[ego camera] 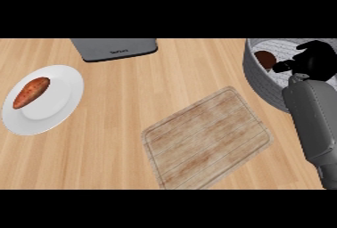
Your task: Pick the cupcake from the cutting board and place it in the basket
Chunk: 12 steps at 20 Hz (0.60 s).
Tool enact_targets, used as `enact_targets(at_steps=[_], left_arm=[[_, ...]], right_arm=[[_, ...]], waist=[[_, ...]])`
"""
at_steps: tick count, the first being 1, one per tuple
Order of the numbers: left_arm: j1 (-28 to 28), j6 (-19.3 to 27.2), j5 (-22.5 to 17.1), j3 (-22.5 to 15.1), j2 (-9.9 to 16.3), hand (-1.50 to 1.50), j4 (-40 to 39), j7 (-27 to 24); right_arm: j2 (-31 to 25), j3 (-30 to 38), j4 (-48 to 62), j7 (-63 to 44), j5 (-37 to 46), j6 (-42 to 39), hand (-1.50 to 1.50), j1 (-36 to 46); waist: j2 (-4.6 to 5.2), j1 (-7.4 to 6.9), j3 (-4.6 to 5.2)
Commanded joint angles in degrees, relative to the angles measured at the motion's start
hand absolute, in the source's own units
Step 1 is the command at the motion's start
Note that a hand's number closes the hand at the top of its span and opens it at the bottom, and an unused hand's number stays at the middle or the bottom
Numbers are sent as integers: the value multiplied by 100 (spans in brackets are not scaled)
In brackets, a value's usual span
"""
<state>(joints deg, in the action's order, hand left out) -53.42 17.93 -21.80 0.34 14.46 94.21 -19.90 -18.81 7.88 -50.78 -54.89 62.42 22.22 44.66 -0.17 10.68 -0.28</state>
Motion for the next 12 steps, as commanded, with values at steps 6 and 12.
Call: enact_targets(at_steps=[6,12], left_arm=[[1606,-406,171,-403,255,0,1086,-305],[1573,-380,72,-376,281,0,1143,-254]], right_arm=[[-9,176,-201,242,-118,474,-150,-77],[-167,129,-493,590,114,961,-150,-211]], waist=[[-7,119,10],[-36,229,13]])
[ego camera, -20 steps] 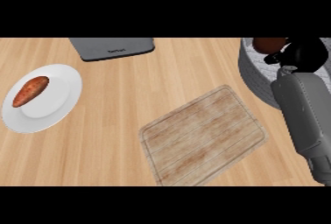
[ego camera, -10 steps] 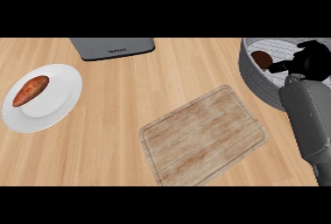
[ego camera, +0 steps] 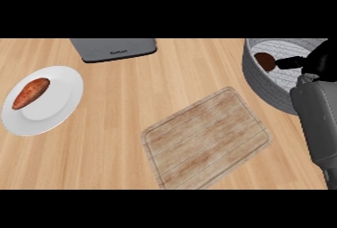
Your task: Pick the cupcake from the cutting board and place it in the basket
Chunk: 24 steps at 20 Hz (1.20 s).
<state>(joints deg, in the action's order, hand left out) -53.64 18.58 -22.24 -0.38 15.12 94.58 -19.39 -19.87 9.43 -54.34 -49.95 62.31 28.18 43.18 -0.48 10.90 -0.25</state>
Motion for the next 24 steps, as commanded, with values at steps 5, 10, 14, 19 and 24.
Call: enact_targets(at_steps=[5,10,14,19,24], left_arm=[[1547,-323,208,-359,203,0,1089,-367],[1417,-284,107,-364,153,0,1158,-370],[1289,-291,84,-355,160,0,1129,-466],[1157,-227,36,-290,188,0,1081,-485],[1080,-183,-13,-281,190,0,1076,-506]], right_arm=[[-250,110,-353,30,286,563,-150,-28],[-404,300,-476,-147,485,679,-150,-197],[-508,614,-794,-220,408,890,-150,-168],[-448,650,-1206,-11,257,783,-150,-399],[-295,659,-1670,141,-63,781,-150,-445]], waist=[[-49,295,21],[-80,385,20],[-135,411,17],[-210,610,20],[-238,671,14]])
